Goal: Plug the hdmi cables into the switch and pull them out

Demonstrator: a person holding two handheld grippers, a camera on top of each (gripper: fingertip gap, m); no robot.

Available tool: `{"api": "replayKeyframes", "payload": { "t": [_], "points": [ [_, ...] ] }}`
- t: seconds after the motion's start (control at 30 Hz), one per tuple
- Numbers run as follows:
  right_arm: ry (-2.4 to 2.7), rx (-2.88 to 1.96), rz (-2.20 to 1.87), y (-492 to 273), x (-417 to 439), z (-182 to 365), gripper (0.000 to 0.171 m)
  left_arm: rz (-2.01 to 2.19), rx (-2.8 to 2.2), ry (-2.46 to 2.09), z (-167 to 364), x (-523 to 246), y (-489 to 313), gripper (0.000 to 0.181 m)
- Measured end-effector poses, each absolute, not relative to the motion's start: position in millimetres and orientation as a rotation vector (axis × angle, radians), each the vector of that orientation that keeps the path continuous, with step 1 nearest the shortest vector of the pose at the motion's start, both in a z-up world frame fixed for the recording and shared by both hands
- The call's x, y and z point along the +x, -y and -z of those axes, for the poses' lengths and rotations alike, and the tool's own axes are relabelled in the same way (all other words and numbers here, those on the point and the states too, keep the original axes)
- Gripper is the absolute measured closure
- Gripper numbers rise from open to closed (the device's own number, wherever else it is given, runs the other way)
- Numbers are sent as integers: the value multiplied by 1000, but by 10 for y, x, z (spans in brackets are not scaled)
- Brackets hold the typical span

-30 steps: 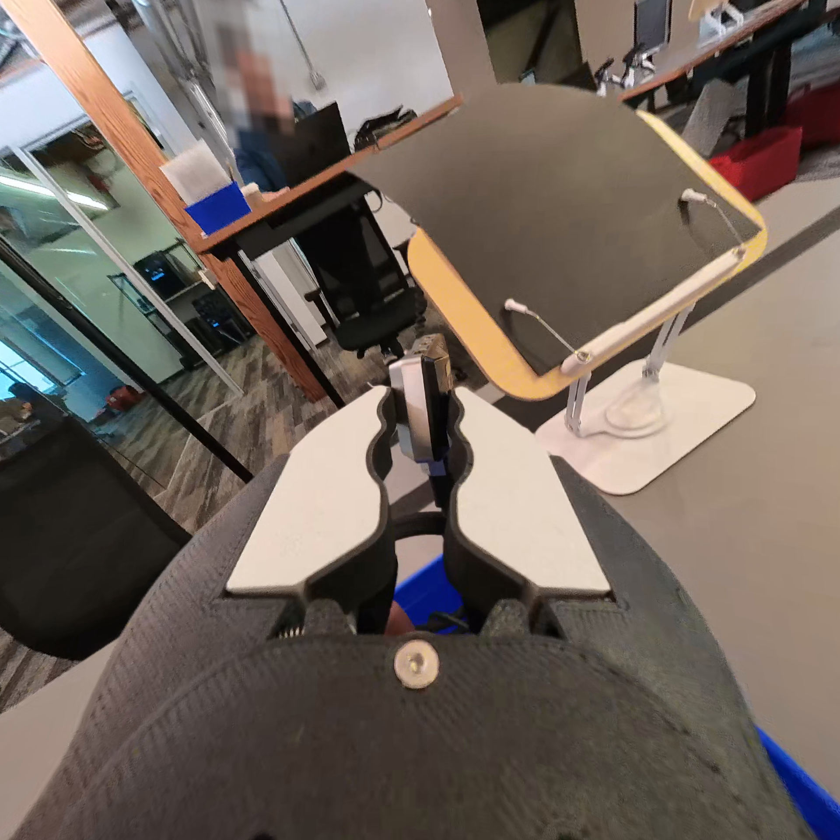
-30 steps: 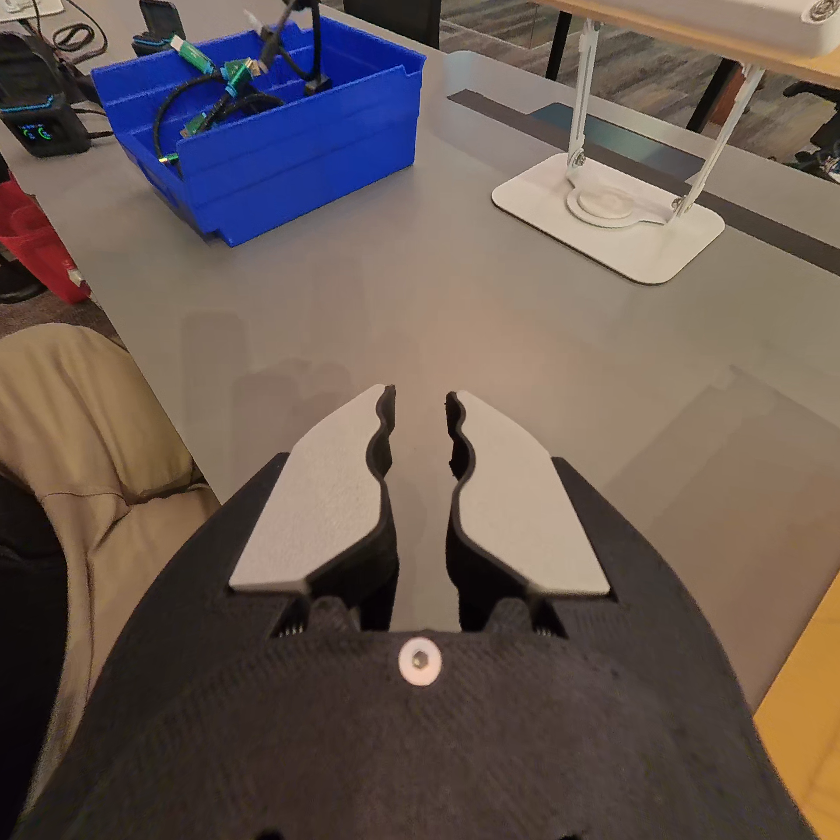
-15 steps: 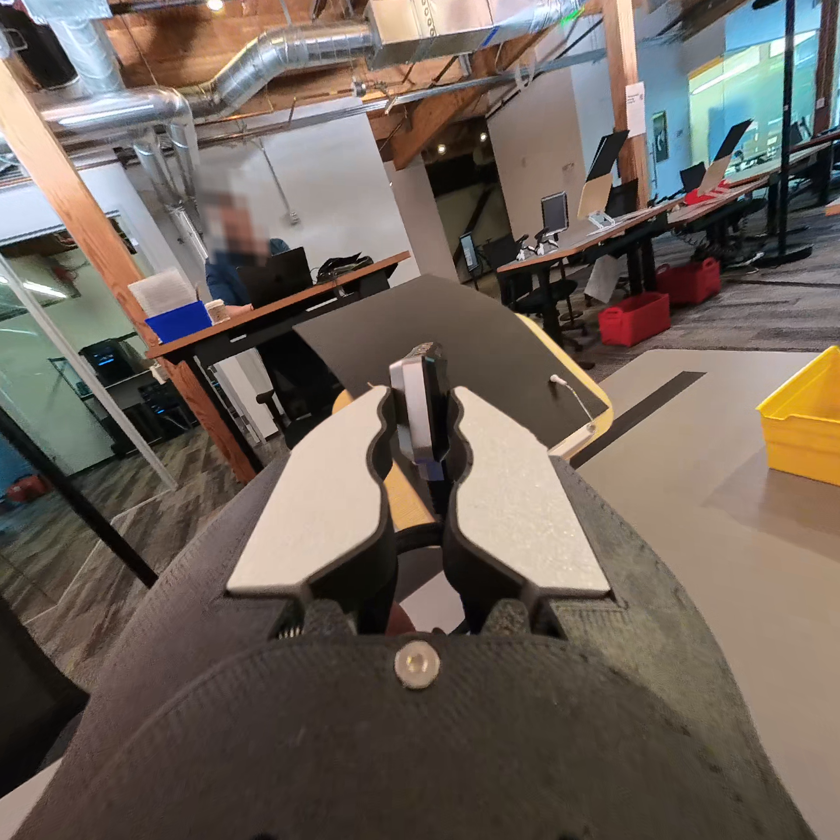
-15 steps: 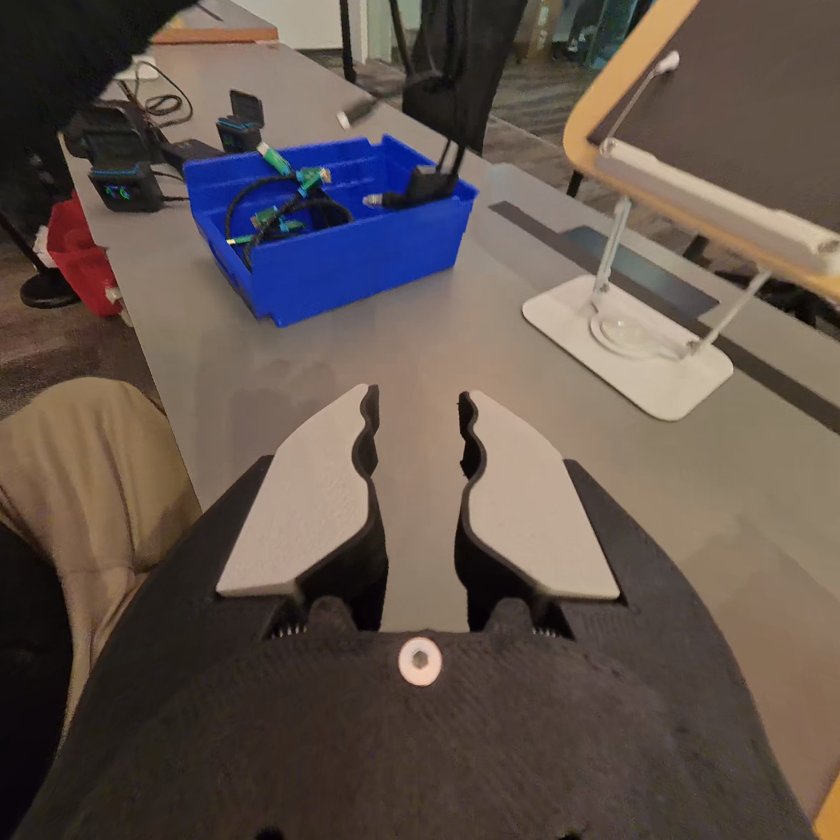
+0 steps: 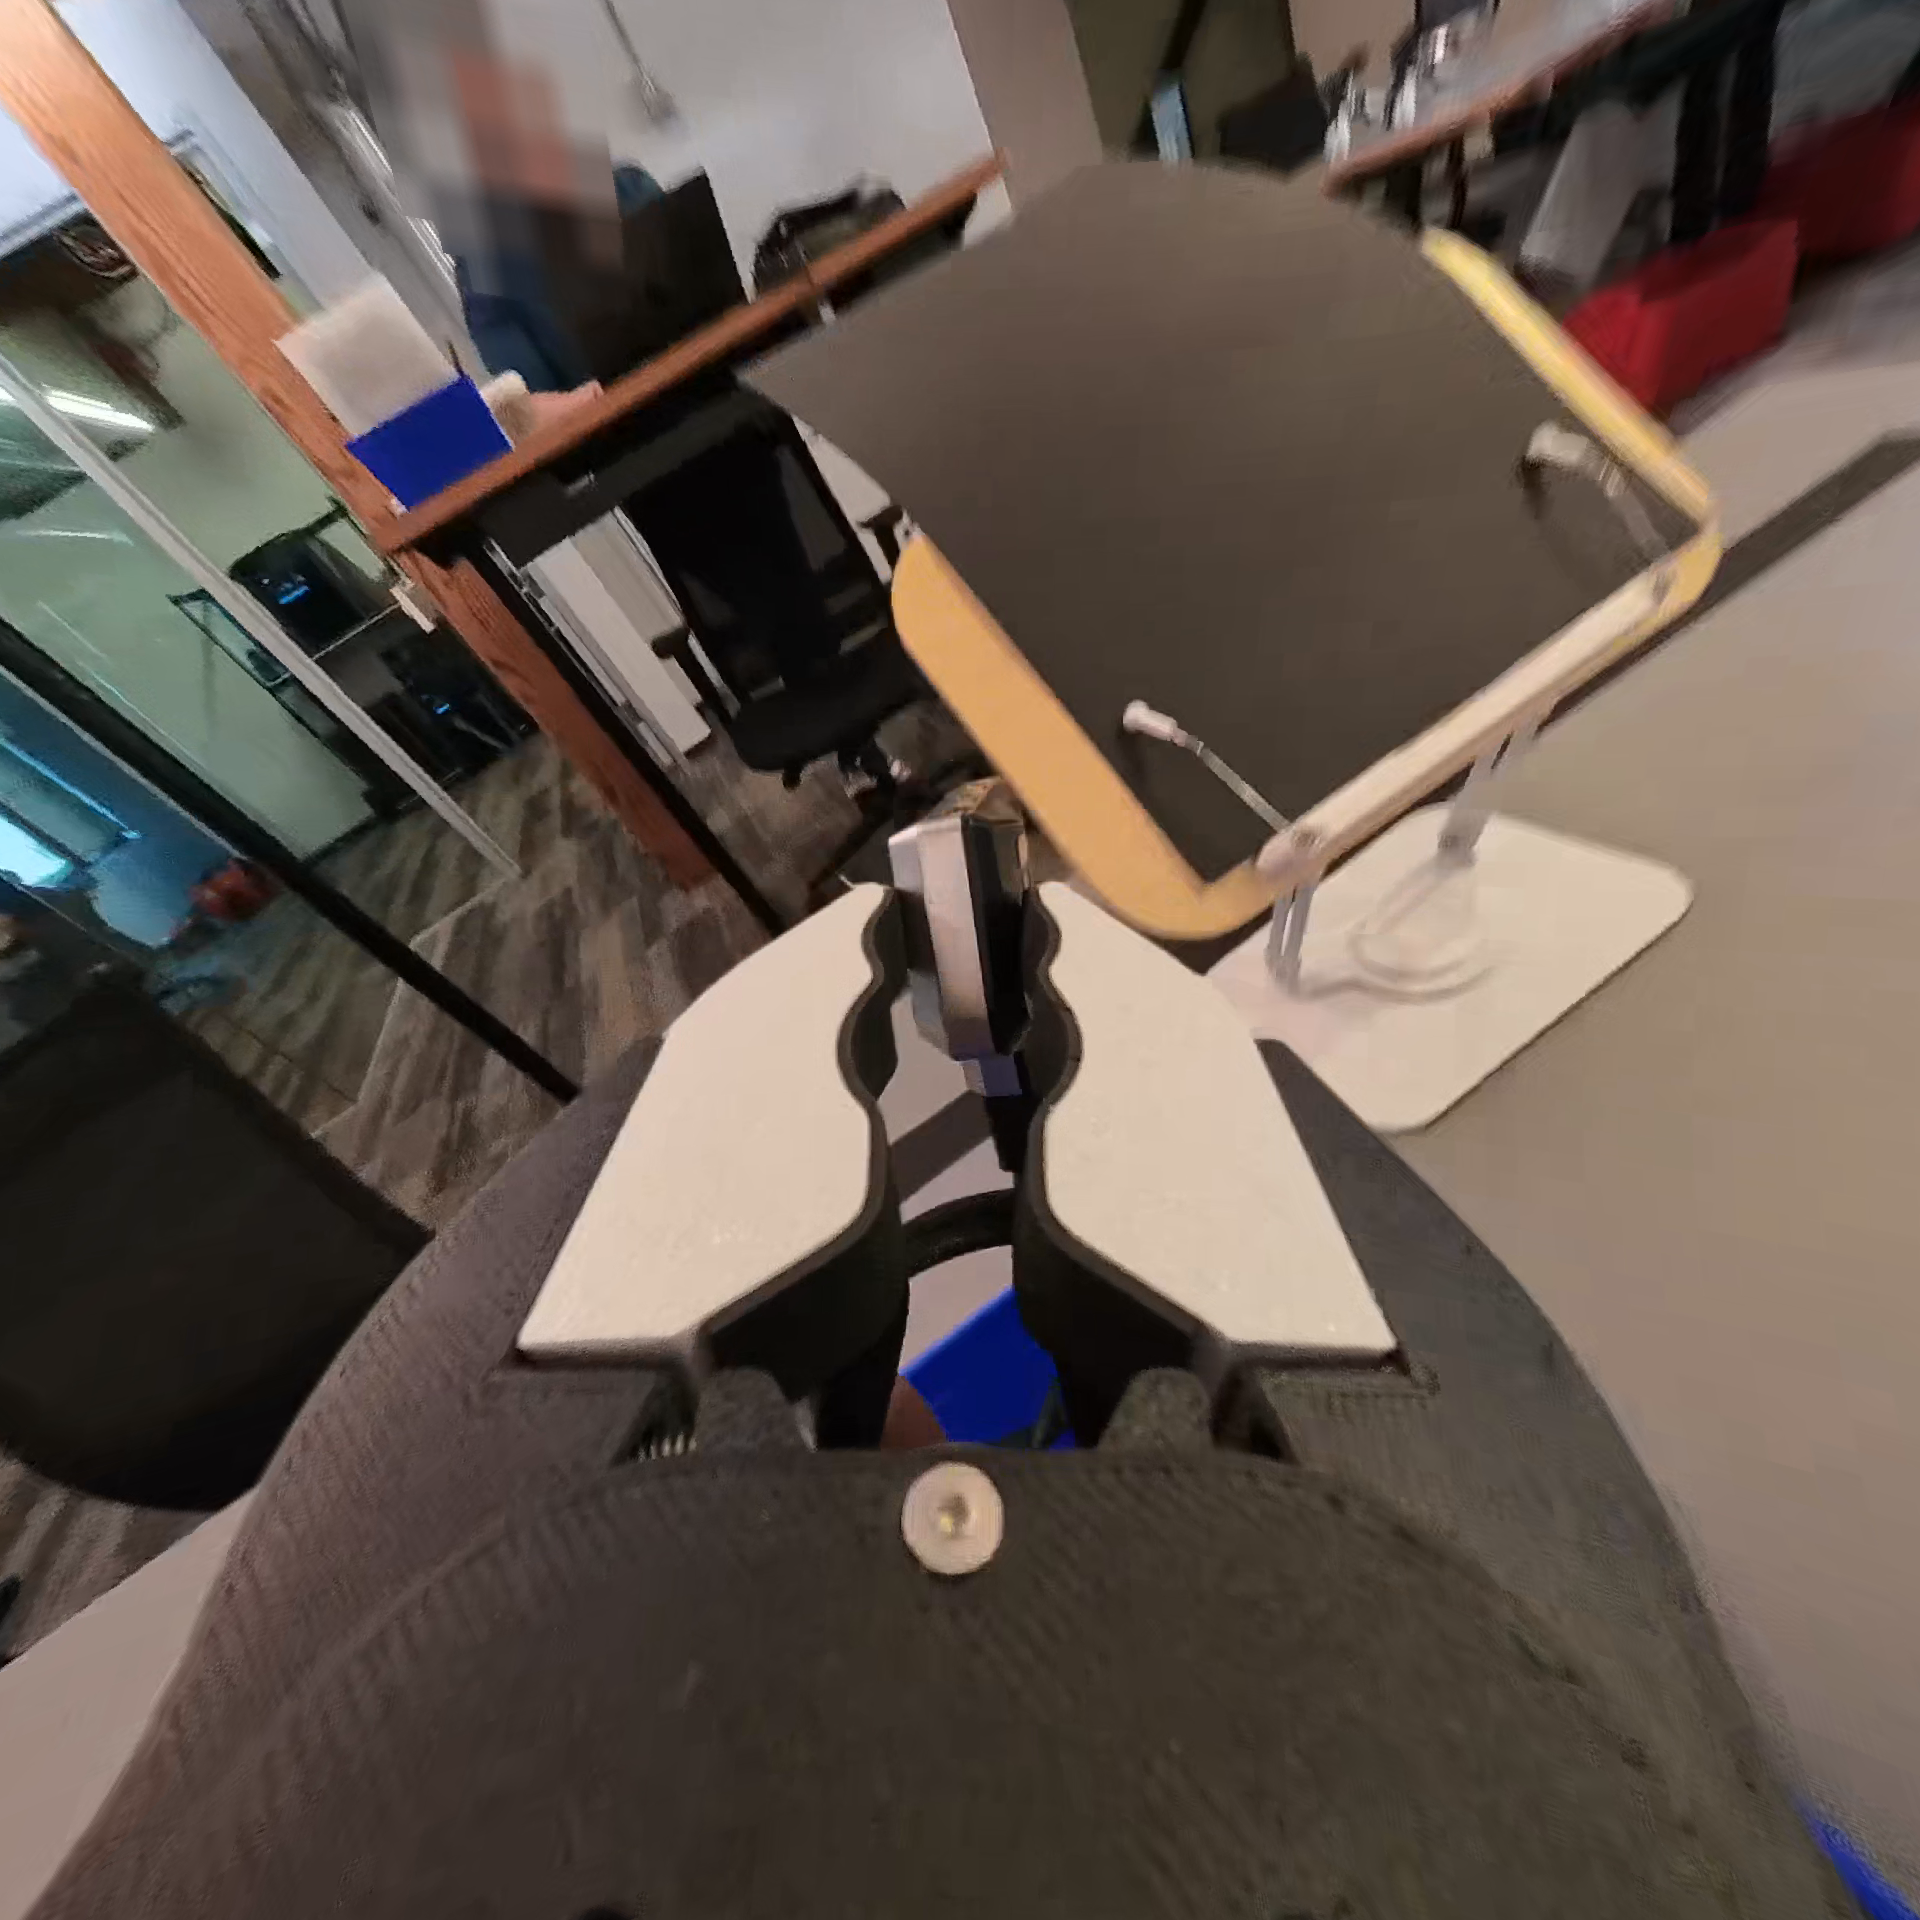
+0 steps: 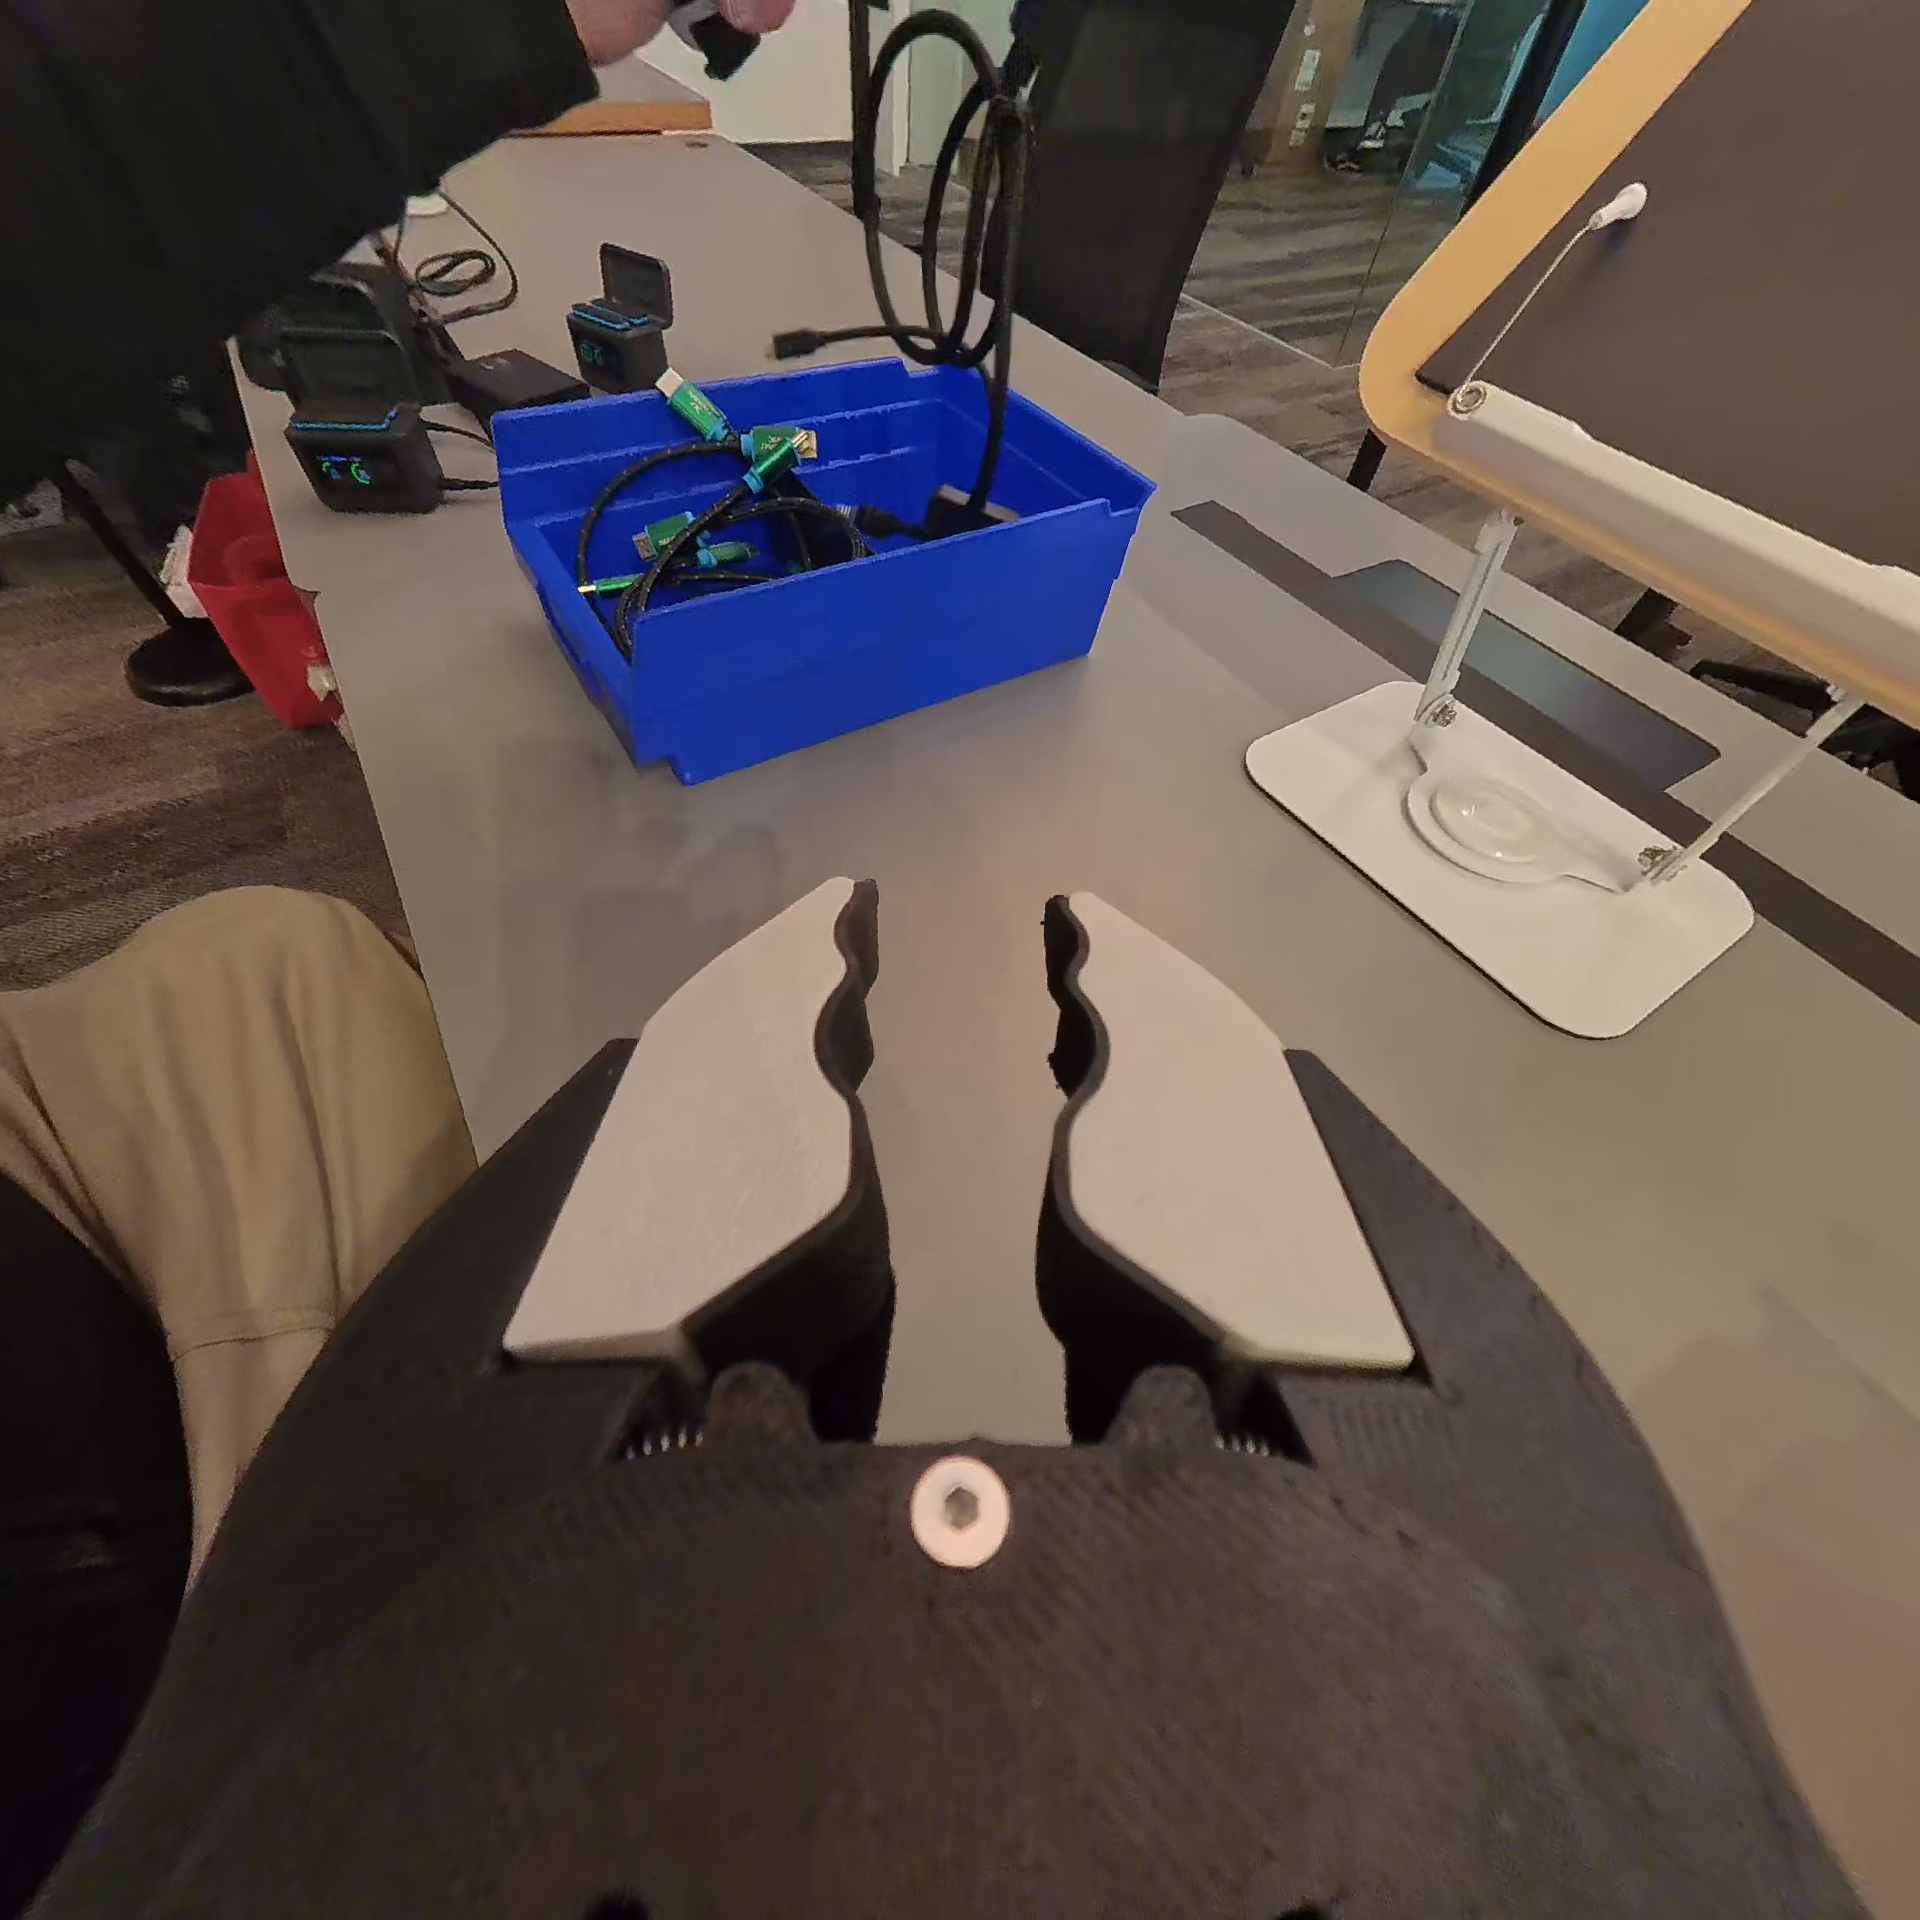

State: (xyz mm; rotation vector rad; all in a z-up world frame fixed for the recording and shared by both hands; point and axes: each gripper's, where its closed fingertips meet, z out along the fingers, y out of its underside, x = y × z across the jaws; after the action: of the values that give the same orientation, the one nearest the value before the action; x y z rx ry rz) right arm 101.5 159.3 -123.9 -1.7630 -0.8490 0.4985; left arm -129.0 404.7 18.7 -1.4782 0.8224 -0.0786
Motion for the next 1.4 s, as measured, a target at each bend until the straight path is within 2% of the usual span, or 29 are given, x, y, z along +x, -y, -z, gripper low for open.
{"api": "replayKeyframes", "payload": {
  "t": [0.33,0.53,0.73,1.03,1.4],
  "points": [
    [898,-1790,-507,-1596,882,1355,141,61,-1623,-1214,561,-1201,-4055,160],
    [889,-1806,-511,-1604,904,1389,142,139,-1690,-1290,839,-1148,-4116,160],
    [885,-1814,-523,-1605,921,1423,142,269,-1765,-1174,877,-1175,-4213,160],
    [863,-1822,-558,-1597,961,1446,142,62,-2068,-962,1381,-1814,-4708,154],
    [857,-1834,-585,-1607,967,1498,142,-28,-2290,-930,1556,-2321,-4635,153]
  ]
}}
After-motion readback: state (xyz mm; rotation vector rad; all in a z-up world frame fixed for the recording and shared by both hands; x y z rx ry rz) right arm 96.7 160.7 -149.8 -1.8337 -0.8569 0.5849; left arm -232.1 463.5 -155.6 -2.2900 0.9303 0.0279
